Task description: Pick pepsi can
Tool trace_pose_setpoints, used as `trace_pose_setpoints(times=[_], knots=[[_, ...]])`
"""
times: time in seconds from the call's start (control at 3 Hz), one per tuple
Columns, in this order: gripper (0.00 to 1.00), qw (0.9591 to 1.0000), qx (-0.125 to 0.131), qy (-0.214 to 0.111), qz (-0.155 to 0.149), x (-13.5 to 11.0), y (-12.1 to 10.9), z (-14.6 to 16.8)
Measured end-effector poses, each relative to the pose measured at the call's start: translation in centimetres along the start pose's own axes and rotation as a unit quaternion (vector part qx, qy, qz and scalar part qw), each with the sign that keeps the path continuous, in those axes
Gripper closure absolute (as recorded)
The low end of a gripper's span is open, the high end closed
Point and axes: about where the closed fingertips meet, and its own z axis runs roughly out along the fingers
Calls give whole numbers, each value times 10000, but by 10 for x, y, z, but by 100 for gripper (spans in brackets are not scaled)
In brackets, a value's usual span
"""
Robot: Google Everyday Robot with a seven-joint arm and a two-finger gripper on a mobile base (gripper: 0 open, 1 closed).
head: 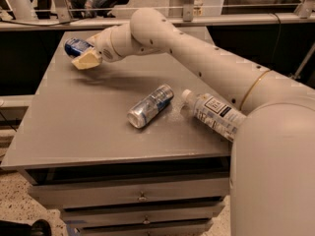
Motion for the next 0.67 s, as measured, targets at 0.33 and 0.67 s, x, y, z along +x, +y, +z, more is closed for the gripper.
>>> trace_pose_setpoints(times=[0.33, 0.67], knots=[[100, 9999, 12, -114, -128, -28, -8, -40], [100, 9998, -23, -108, -135, -29, -7, -41]])
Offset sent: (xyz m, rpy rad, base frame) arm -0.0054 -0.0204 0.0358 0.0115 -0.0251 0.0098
